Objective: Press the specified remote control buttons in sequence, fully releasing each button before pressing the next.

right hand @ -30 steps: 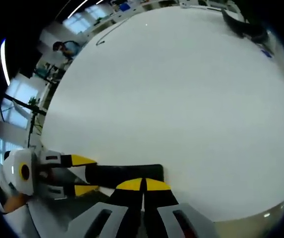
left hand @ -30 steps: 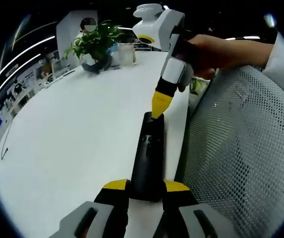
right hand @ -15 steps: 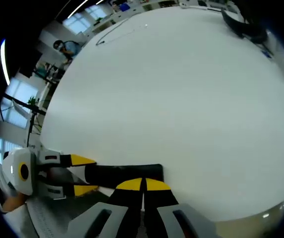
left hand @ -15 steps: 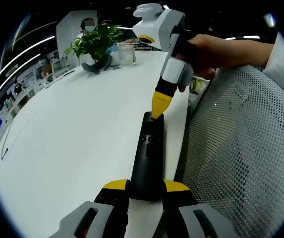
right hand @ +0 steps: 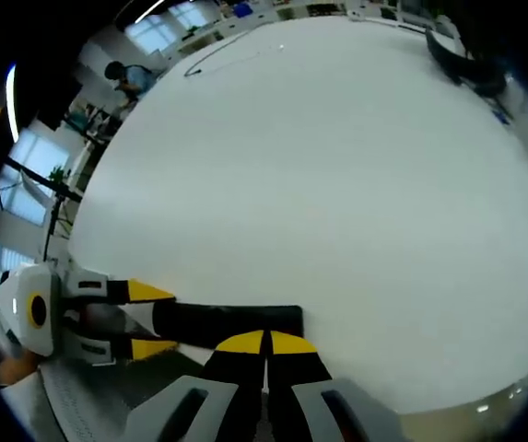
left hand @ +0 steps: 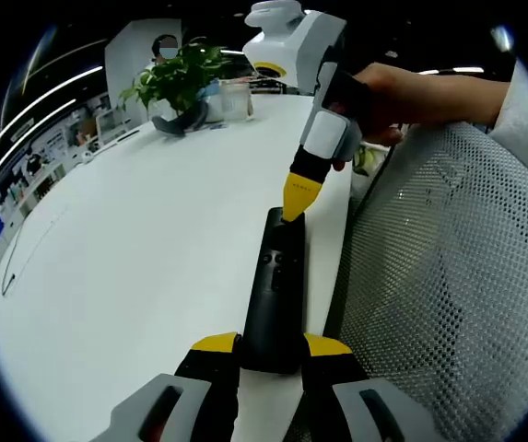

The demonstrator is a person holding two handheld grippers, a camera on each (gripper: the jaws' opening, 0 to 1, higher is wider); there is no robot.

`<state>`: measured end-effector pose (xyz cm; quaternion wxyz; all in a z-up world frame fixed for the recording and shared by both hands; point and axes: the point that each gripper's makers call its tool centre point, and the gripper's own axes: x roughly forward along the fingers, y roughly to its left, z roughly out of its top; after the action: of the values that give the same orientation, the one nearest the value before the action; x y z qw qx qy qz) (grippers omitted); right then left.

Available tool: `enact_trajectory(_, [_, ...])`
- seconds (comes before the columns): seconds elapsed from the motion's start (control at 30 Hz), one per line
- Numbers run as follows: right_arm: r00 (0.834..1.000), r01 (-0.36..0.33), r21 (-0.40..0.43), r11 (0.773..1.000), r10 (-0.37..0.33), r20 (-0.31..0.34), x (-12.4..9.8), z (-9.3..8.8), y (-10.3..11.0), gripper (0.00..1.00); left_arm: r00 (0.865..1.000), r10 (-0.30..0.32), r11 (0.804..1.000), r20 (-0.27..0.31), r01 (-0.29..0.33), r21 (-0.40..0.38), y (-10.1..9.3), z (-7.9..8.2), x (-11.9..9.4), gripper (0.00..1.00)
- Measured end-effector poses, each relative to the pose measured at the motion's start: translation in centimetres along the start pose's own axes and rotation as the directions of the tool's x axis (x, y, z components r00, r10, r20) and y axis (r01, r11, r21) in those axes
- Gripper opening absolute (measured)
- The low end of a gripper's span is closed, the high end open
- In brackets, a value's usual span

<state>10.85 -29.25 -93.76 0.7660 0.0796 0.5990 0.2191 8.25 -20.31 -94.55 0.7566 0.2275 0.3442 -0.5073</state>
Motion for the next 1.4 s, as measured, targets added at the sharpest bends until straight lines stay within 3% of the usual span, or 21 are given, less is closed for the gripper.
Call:
enact_trajectory(0.23, [0.999, -0.047, 0.11, 0.993, 0.047, 0.006, -0.04, 0.08, -0.21, 0.0, 1.0, -0.002, 1.0, 0.002, 0.002, 0.001, 0.03, 0.0, 0.03, 0.25])
enact_trajectory(0.47, [0.998, -0.058, 0.119, 0.991, 0.055, 0.027, -0.12, 0.0, 0.14, 0.0, 1.0, -0.004, 1.0, 0.008, 0.004, 0.003, 0.03, -0.01, 0.02, 0.25])
enact_trajectory(0.63, [0.998, -0.064, 0.126, 0.99, 0.064, 0.008, -0.12, -0.23, 0.23, 0.0, 1.0, -0.006, 1.0, 0.008, 0.006, 0.005, 0.0, 0.01, 0.02, 0.25])
enact_trajectory(0.77, [0.999, -0.028, 0.111, 0.993, 0.025, 0.029, -0.4, 0.16, -0.37, 0.0, 1.0, -0.006, 1.0, 0.008, 0.006, 0.005, -0.01, 0.01, 0.03, 0.25])
enact_trajectory(1.07, [0.998, -0.048, 0.081, 0.996, 0.045, 0.036, -0.24, 0.5, 0.28, 0.0, 1.0, -0.006, 1.0, 0.01, 0.006, 0.003, -0.02, 0.03, 0.02, 0.25])
enact_trajectory(1.23, [1.0, -0.013, 0.024, 1.0, 0.013, 0.02, 0.32, 0.41, 0.29, 0.0, 1.0, -0.006, 1.0, 0.011, 0.006, 0.002, -0.02, 0.02, 0.0, 0.25])
enact_trajectory(1.4, [1.0, -0.014, 0.025, 1.0, 0.013, 0.023, 0.16, 0.44, 0.08, 0.0, 1.0, -0.006, 1.0, 0.01, 0.006, 0.003, -0.02, 0.02, -0.01, 0.25])
